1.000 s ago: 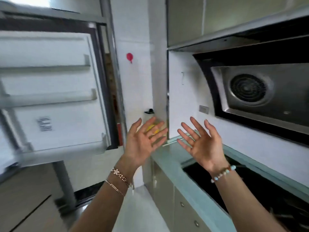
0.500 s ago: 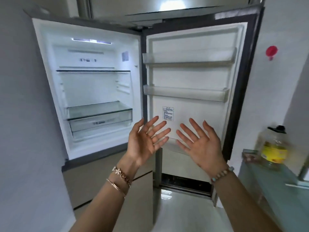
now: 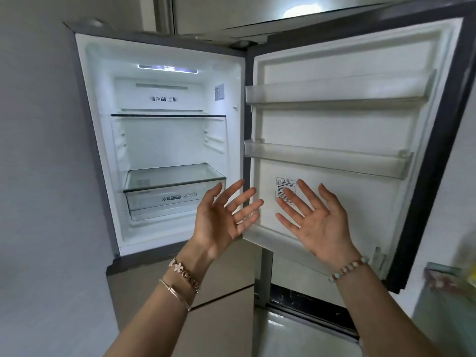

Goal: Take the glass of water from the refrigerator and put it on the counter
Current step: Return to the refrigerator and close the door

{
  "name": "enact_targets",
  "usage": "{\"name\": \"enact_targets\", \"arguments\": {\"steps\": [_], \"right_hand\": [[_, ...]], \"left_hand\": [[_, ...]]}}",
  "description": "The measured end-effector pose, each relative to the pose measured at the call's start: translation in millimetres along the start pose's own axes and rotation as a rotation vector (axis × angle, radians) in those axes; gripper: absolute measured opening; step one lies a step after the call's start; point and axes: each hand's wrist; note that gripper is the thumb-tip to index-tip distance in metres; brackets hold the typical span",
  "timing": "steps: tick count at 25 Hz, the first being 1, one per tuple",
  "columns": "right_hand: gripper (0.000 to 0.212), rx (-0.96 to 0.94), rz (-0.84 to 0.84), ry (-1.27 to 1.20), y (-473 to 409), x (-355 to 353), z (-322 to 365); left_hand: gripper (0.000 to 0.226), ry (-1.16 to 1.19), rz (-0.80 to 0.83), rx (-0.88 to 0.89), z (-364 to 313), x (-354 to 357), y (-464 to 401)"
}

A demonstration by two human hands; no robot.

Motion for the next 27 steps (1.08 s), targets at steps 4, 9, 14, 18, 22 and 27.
{"name": "enact_targets", "arguments": {"steps": [4,9,14,18,22,27], "right_hand": [[0.042,-0.022,0.010,0.062,-9.5,-14.3,43.5],[0.029,-0.334,0.012,0.338,-18.6,-32.0,135.2],[0.021,-0.683,0.169,0.709,-15.0,-50.9,200.3],[0.017,-1.131,0.143,0.856,-10.6,-68.2,246.2],[0.039,-1.245,-0.175,1.034,-39.0,-89.2,289.7],[0.078,-0.860,-0.239,0.956,-79.1,-121.6,292.4]], "left_hand": [[0.046,-0.081,-0.006,-0.002,22.9,35.8,-30.9],[0.032,-0.365,-0.039,-0.031,73.1,116.1,-93.5],[0.024,-0.638,-0.001,-0.054,134.2,200.1,-146.4],[0.028,-0.707,0.046,-0.035,167.1,227.0,-165.2],[0.034,-0.813,0.009,0.037,184.1,239.9,-180.5],[0.049,-0.928,-0.072,0.114,201.9,253.1,-199.7]]}}
Point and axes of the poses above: each hand's wrist, its own y-axis away from the middle knuckle, its own x-axis out of the palm, z = x × y, and after that the axes turned 13 degrees about -y, right-handed
